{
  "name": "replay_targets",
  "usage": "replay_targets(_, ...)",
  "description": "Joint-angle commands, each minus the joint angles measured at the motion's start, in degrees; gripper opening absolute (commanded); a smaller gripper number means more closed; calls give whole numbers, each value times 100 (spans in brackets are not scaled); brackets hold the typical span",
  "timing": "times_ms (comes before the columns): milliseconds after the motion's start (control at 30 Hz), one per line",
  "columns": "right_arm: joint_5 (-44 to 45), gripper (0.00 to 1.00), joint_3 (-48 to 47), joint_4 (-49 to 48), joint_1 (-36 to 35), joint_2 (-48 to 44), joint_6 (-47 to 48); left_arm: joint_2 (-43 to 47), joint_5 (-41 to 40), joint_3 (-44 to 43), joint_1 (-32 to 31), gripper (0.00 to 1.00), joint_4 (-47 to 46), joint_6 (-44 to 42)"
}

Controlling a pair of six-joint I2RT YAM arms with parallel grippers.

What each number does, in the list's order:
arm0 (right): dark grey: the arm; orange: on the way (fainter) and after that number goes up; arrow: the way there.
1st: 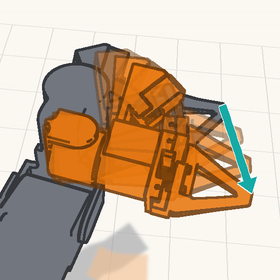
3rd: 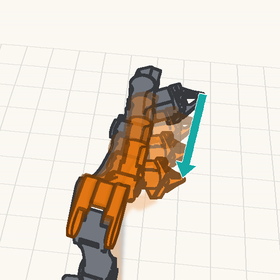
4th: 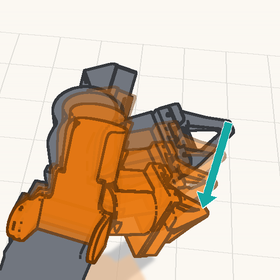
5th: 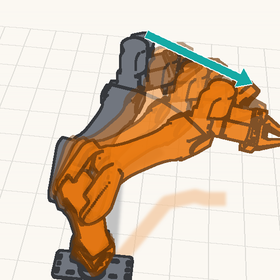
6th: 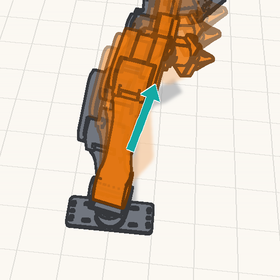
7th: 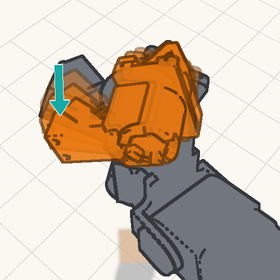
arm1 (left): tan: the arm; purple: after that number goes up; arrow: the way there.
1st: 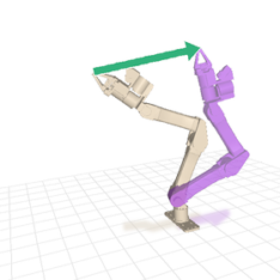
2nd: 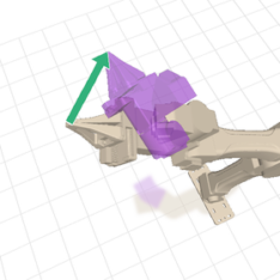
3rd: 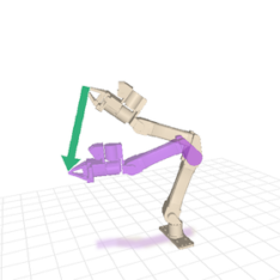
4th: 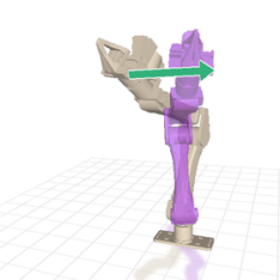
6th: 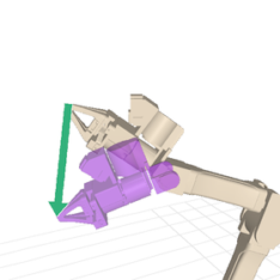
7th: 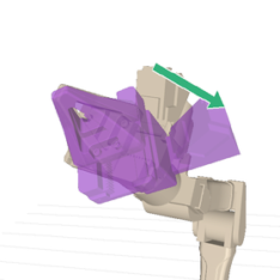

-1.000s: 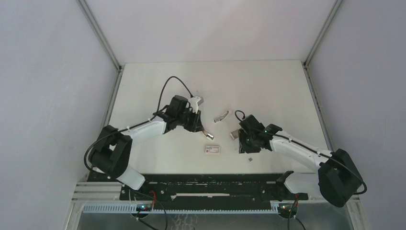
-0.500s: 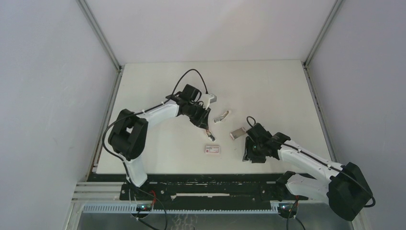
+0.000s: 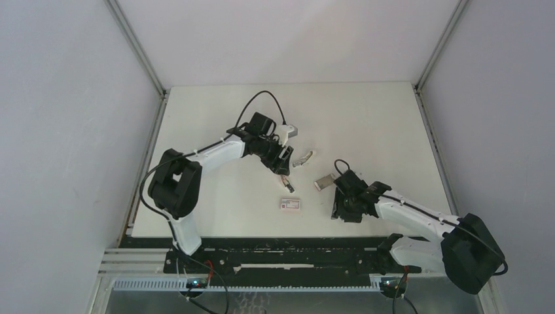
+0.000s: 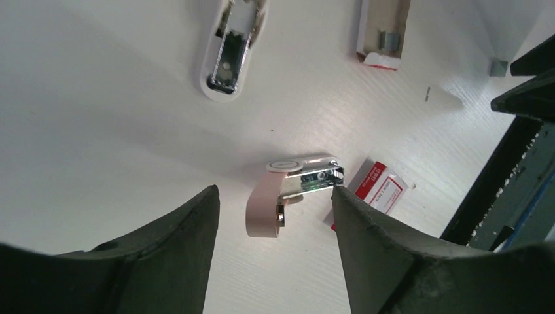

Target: Load the staples into the stapler

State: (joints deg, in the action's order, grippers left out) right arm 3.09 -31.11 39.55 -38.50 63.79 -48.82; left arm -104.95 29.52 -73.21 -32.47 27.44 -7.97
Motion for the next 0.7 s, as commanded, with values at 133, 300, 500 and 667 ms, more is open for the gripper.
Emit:
replay_targets(133,327,48,61,-643,-114,399,-197,1251,-850,743,12,73,-1589,690)
replay_targets(300,390,48,45,-1007,-123,639,-8,2074,-1386,1569,21,74,-2512,1051)
replay_targets(500,666,47,-175,-982,-183,893,303,2805,-1831,2455,21,74,-3068,1394)
replay_targets(667,969,43,-346,-631,-323,958,698,3257,-2112,3234,20,74,-3580,1569)
